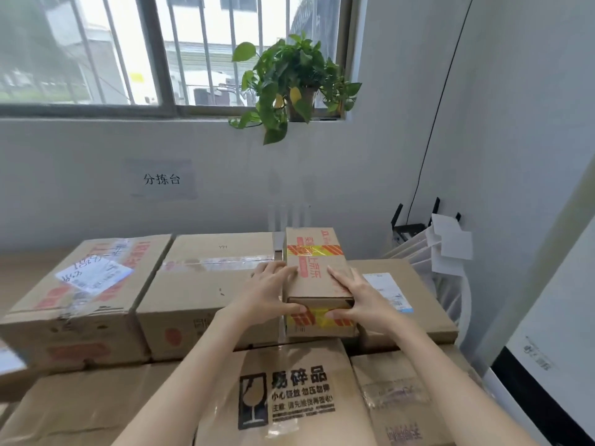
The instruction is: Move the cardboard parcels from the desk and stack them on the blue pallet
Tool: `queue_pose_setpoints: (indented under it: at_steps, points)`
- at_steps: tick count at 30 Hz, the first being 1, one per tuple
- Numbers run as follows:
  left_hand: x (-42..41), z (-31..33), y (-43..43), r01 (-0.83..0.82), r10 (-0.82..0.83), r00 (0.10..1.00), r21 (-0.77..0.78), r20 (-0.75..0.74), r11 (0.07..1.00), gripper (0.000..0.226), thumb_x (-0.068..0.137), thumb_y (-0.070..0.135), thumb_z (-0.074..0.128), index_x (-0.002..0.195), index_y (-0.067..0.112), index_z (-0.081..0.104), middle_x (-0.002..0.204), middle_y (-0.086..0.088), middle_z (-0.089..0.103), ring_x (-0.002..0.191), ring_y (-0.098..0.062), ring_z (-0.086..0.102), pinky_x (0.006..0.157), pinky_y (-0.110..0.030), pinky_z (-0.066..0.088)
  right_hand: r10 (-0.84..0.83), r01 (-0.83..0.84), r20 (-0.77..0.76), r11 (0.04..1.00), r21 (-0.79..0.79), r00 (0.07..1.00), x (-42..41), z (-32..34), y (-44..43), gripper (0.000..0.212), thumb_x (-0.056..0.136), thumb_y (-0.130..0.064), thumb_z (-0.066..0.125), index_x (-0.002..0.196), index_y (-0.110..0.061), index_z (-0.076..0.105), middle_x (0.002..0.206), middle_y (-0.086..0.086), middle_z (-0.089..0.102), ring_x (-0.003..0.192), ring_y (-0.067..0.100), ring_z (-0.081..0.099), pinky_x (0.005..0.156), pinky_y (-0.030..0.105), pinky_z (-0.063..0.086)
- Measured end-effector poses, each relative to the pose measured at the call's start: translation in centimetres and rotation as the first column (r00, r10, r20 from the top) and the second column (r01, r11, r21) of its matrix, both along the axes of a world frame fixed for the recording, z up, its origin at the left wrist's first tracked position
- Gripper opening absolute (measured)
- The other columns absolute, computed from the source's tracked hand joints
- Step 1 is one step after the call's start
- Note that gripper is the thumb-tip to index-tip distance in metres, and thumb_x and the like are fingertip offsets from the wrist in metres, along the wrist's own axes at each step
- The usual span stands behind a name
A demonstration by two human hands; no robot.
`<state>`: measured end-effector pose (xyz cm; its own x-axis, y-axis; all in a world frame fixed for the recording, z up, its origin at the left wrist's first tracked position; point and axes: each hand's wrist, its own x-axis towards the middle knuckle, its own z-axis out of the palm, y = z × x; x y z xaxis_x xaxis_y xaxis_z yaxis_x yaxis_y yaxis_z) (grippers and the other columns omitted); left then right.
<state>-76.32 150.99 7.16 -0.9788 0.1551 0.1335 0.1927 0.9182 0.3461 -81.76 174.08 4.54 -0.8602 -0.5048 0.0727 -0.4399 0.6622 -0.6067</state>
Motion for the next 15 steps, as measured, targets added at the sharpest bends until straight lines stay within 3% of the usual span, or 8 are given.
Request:
queue_pose_setpoints:
  at_steps: [7, 15]
  points:
    - [-0.4, -1.0, -0.2, -0.033, 0.031, 0.999, -0.093, -0.016, 0.995, 0.080, 0.079, 0.058, 0.065, 0.146, 0.033, 0.028, 0.151, 0.004, 0.025, 0.140, -0.020, 0.015, 0.114, -0.043, 0.019, 0.043, -0.042, -0.014, 0.999, 0.010, 0.999, -1.3, -1.9, -0.8, 0.100, 0.074, -0.044, 0.078, 0.150, -0.046, 0.013, 0.158, -0.001, 0.012, 0.147, 0.021, 0.012, 0.116, 0.047, 0.028]
    - [-0.3, -1.9, -0.1, -0.050, 0.048, 0.999, -0.183, -0.015, 0.982, 0.082, 0.078, 0.061, 0.063, 0.148, 0.033, 0.028, 0.154, 0.005, 0.025, 0.145, -0.021, 0.004, 0.117, -0.044, 0.003, 0.042, -0.040, -0.041, 0.998, 0.055, 0.998, -1.1, -2.7, -0.8, 0.100, 0.076, -0.036, 0.078, 0.151, -0.044, 0.011, 0.161, -0.002, 0.001, 0.149, 0.022, 0.001, 0.119, 0.044, 0.020]
